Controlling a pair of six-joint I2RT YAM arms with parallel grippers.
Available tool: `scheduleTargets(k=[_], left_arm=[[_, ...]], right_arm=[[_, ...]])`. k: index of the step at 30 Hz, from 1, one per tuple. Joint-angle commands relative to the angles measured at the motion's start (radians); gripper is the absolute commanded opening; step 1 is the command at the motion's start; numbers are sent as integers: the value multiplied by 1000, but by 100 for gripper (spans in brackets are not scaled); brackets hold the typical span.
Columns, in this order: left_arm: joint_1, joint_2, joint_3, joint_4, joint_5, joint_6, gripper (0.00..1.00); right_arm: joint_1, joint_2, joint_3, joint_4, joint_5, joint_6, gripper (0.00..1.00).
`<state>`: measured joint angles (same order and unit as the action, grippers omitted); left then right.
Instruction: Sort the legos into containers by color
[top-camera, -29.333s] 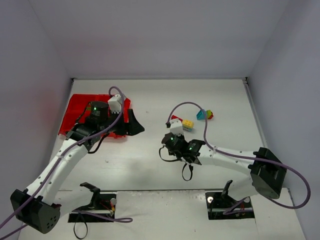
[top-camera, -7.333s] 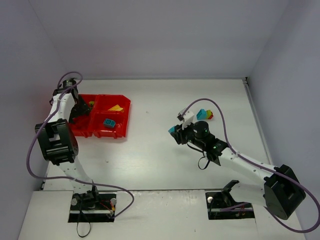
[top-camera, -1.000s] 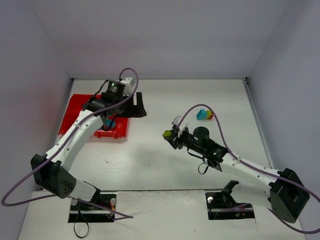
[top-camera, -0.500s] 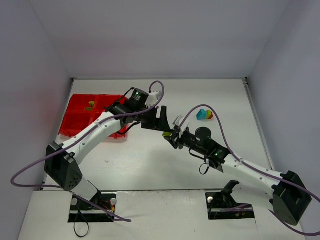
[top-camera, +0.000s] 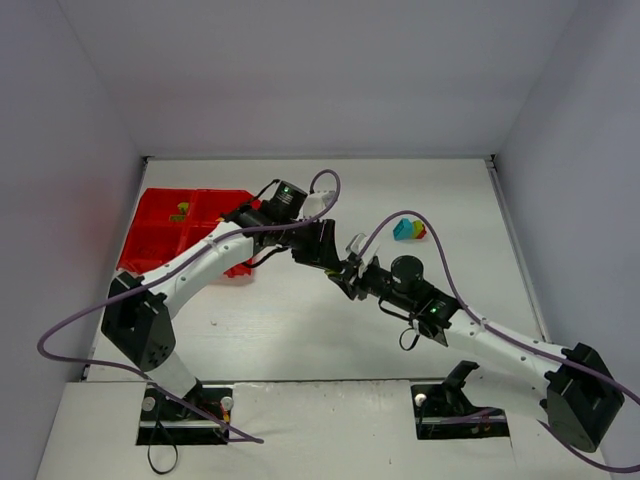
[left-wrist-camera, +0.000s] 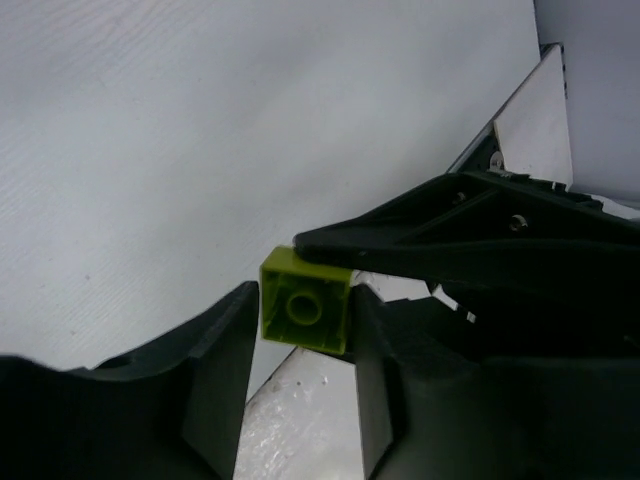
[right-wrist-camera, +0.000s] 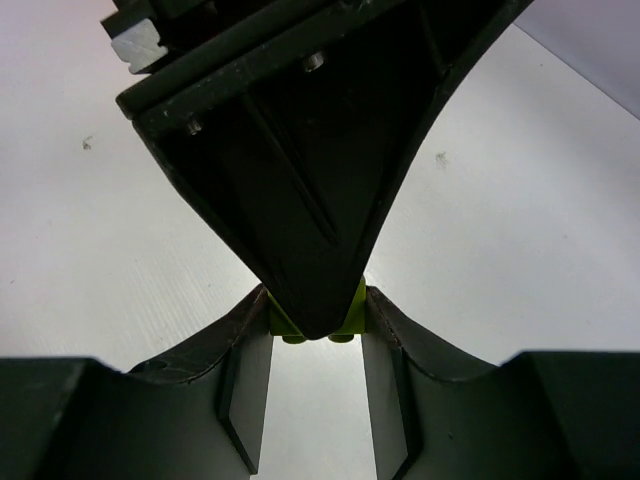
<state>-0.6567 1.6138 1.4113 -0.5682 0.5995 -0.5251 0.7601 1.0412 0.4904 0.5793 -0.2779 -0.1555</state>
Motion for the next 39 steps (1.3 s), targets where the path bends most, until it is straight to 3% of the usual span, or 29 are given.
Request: scheduleTargets(k=[1, 2, 4, 5, 6, 8, 11, 12, 14, 15, 17, 19, 24, 30, 39], left_arm=[[-9, -17, 28, 47, 28, 23, 32], [-9, -17, 29, 53, 31, 22, 18], [-9, -20, 29, 60, 39, 20, 15], [-9, -20, 31, 62, 40, 20, 5], [-9, -20, 32, 62, 42, 20, 3], [-9, -26, 38, 56, 23, 27, 0], [-6, -31, 46, 41, -13, 45, 0], [-4, -31, 55, 24, -27, 60, 0], [11, -31, 64, 1, -82, 77, 0], [18, -32, 70, -22, -102, 94, 0], [61, -38, 77, -56, -165, 106, 0], [121, -55, 81, -76, -217, 128, 0], [271, -86, 116, -128, -501, 154, 0], [456, -98, 121, -70, -733, 165, 0], [650, -36, 156, -4, -759, 188, 0]], right_arm=[[-1, -27, 10, 91, -7, -6, 1], [1, -24, 10, 93, -9, -4, 1], [1, -26, 8, 93, -6, -4, 1], [-1, -24, 10, 93, -4, -4, 2], [-1, -26, 10, 93, 0, -3, 6], [1, -20, 13, 88, 6, 1, 20], [-1, -13, 16, 83, 32, 8, 52], [-1, -10, 19, 77, 40, 13, 69], [-2, -3, 23, 74, 68, 22, 82], [-1, 0, 25, 70, 75, 30, 92], [-4, 6, 31, 60, 95, 37, 100], [-5, 11, 33, 57, 133, 50, 100], [-11, 36, 51, 30, 197, 79, 100], [-16, 45, 60, 13, 220, 102, 100], [-25, 42, 62, 7, 227, 123, 100]])
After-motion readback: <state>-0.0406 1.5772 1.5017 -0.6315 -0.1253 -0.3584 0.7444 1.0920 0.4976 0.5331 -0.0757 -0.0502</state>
